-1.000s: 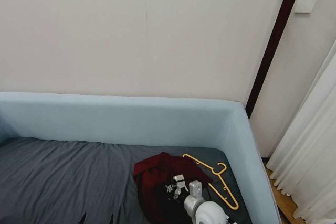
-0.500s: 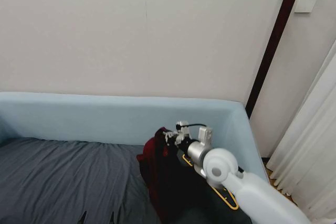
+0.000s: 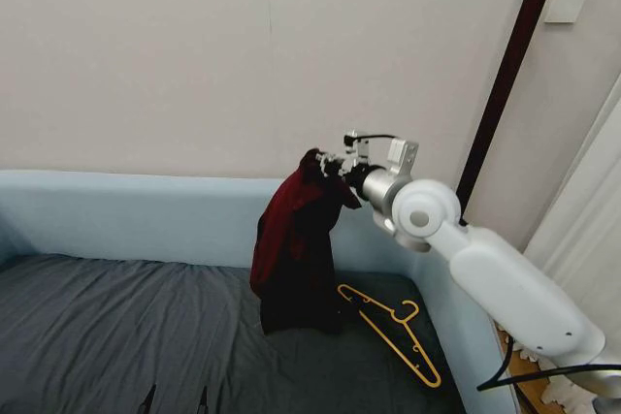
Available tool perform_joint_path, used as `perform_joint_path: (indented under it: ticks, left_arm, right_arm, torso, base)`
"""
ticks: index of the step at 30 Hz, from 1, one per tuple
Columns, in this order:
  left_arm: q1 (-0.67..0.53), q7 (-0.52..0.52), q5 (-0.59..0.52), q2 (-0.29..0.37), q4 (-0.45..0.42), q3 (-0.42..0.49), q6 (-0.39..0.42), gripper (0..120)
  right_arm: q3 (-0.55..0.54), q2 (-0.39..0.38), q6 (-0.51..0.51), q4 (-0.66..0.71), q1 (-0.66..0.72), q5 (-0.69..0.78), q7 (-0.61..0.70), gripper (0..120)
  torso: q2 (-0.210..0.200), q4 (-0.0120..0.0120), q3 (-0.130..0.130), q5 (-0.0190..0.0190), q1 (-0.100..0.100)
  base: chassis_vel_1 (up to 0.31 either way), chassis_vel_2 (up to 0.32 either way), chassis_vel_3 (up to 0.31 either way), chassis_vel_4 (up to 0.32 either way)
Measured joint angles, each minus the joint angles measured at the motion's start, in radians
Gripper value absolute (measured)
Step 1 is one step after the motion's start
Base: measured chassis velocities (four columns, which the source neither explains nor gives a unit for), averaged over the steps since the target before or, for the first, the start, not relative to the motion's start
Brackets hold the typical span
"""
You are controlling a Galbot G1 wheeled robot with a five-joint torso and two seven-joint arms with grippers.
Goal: Pick up the clothes from the sofa and hang them on the clothes hanger.
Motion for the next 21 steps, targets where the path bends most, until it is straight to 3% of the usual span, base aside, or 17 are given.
perform_joint_path:
  ticks: [9,21]
  left_arm:
    - [-0.006,0.0,-0.004,0.002,0.014,0.002,-0.001,98]
    - [-0.009,-0.003,-0.022,-0.015,0.023,-0.008,-0.024,98]
  right_arm:
    - [-0.052,-0.028,-0.002,0.107,-0.052,-0.007,0.005,0]
    - [-0.176,0.155,0.046,-0.136,0.149,-0.035,-0.045,0]
  torso:
    - [0.0,-0.0005,0.0,0.0003,0.0]
    - [0.0,0.0003,0.0,-0.0004,0.0]
  base:
    - [0.0,0.0,0.0,0.0]
    - [0.0,0.0,0.0,0.0]
